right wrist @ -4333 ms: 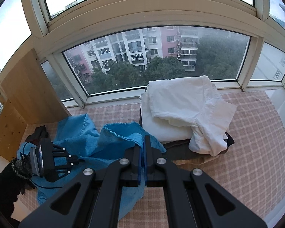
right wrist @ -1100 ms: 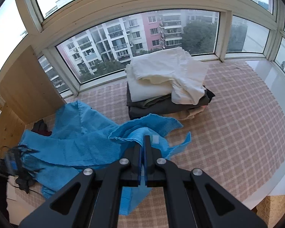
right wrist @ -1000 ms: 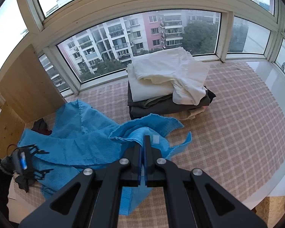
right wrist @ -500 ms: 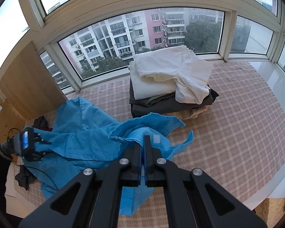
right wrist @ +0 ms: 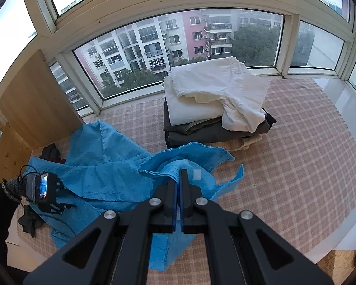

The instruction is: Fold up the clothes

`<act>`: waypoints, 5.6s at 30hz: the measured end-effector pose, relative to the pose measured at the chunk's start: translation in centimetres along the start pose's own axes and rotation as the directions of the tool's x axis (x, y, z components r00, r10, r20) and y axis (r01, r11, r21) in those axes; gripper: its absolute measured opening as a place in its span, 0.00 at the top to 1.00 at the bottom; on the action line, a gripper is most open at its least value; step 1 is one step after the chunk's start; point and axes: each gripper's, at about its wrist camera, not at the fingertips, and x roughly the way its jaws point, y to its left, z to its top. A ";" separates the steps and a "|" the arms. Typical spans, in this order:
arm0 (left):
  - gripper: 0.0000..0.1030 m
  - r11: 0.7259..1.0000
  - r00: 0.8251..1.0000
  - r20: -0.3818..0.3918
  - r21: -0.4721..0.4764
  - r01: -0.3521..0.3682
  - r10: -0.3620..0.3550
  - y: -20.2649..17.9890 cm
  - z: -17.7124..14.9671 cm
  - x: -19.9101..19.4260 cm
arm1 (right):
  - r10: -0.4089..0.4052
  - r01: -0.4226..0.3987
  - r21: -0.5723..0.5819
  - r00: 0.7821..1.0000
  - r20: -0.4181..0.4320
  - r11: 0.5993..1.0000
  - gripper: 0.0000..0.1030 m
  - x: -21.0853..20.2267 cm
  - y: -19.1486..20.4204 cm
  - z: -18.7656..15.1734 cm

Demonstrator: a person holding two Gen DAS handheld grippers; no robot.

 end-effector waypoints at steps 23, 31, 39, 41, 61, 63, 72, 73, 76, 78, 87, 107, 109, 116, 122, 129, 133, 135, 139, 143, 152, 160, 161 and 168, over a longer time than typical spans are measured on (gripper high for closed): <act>0.99 0.989 0.985 0.119 -0.097 -0.114 0.125 -0.7 -1.8 -4.0 | 0.044 -0.044 -0.004 0.999 -0.015 0.999 0.99 0.9 0.6 0.3; 0.93 0.979 0.976 0.085 -0.064 -0.193 0.198 -3.9 -1.7 -2.9 | 0.047 -0.047 -0.005 0.999 -0.023 0.999 0.99 0.9 0.9 0.2; 0.78 0.963 0.957 0.125 -0.106 -0.249 0.261 -4.1 -3.4 -4.5 | 0.043 -0.043 0.000 0.999 -0.031 0.999 0.99 1.2 0.7 0.3; 0.79 0.961 0.955 0.148 -0.139 -0.239 0.258 -4.9 -4.7 -5.5 | 0.040 -0.040 -0.003 0.999 -0.034 0.999 0.99 1.2 0.8 0.3; 0.83 0.995 0.995 0.035 0.012 -0.095 0.094 -3.4 -2.9 -2.7 | 0.046 -0.047 -0.013 0.998 -0.044 0.999 0.99 1.5 1.5 0.6; 0.95 0.997 0.996 0.030 0.006 -0.081 0.081 -3.6 -3.0 -2.4 | 0.046 -0.046 -0.011 0.998 -0.042 0.999 0.99 1.5 1.3 0.6; 0.99 0.987 0.971 0.198 -0.112 -0.117 0.137 -5.3 -6.4 -12.3 | 0.063 -0.063 -0.012 0.998 0.006 0.998 0.99 -0.2 1.1 1.3; 0.99 0.981 0.959 0.228 -0.134 -0.138 0.166 -5.6 -7.2 -14.5 | 0.070 -0.069 -0.012 0.997 0.024 0.998 0.99 -0.8 1.2 1.6; 0.99 0.950 0.917 0.285 -0.219 -0.222 0.280 -5.5 -9.5 -19.9 | 0.094 -0.092 -0.023 0.992 0.086 0.995 0.99 -2.9 1.8 2.8; 0.99 0.917 0.881 0.306 -0.289 -0.275 0.361 -4.6 -11.0 -22.6 | 0.104 -0.101 -0.036 0.986 0.127 0.994 0.99 -4.3 2.3 3.7; 0.99 0.605 0.688 0.159 -0.639 -0.474 0.708 -3.9 -19.0 -33.7 | 0.089 -0.063 -0.133 0.975 0.204 0.989 0.99 -8.0 6.1 6.2; 0.99 0.190 0.304 0.013 -0.804 -0.563 0.953 -12.9 -22.8 -64.4 | 0.031 0.126 -0.156 0.671 0.741 0.980 0.99 -47.4 14.1 14.6; 0.99 0.169 0.284 0.004 -0.812 -0.559 0.959 -14.6 -23.6 -66.0 | 0.049 0.124 -0.164 0.636 0.770 0.979 0.99 -50.6 14.7 13.2; 0.99 0.207 0.319 0.018 -0.794 -0.571 0.948 -18.0 -24.4 -64.9 | 0.035 0.130 -0.172 0.693 0.720 0.976 0.99 -49.9 15.0 10.6; 0.99 0.236 0.348 0.014 -0.759 -0.606 0.938 -18.0 -23.3 -62.5 | 0.006 0.140 -0.141 0.689 0.725 0.980 0.99 -50.1 14.1 8.9; 0.99 0.226 0.325 0.008 -0.734 -0.640 0.946 -18.6 -23.0 -63.0 | -0.028 0.181 -0.113 0.634 0.773 0.977 0.99 -53.2 14.7 7.7; 0.99 0.258 0.384 -0.023 -0.704 -0.662 0.923 -14.4 -21.2 -60.6 | -0.057 0.206 -0.102 0.646 0.761 0.973 0.99 -50.8 15.9 10.3; 0.99 0.275 0.414 -0.040 -0.687 -0.672 0.910 -12.2 -20.3 -59.4 | -0.065 0.201 -0.095 0.667 0.743 0.975 0.99 -49.2 16.2 11.5; 0.98 0.338 0.506 -0.069 -0.665 -0.666 0.860 -5.9 -18.2 -54.9 | -0.092 0.198 -0.092 0.753 0.651 0.976 0.99 -39.6 15.4 17.0; 0.98 0.406 0.614 -0.142 -0.632 -0.660 0.776 3.4 -15.8 -45.3 | -0.126 0.196 -0.085 0.851 0.510 0.977 0.99 -25.8 14.1 21.1; 0.98 0.507 0.753 -0.278 -0.596 -0.622 0.597 17.9 -11.0 -21.6 | -0.148 0.162 -0.058 0.970 0.193 0.985 0.99 6.1 11.5 22.8; 0.77 0.559 0.812 -0.327 -0.599 -0.574 0.483 21.8 -7.9 -8.6 | -0.160 0.158 -0.147 0.987 0.000 0.976 0.89 18.9 12.0 21.7; 0.77 0.565 0.818 -0.333 -0.599 -0.567 0.469 22.3 -7.5 -7.0 | -0.148 0.147 -0.146 0.989 0.010 0.978 0.88 18.0 12.1 21.5; 0.65 0.547 0.795 -0.247 -0.612 -0.571 0.554 17.2 -11.1 -13.7 | 0.032 -0.033 -0.269 0.999 -0.007 0.963 0.57 9.7 13.5 14.3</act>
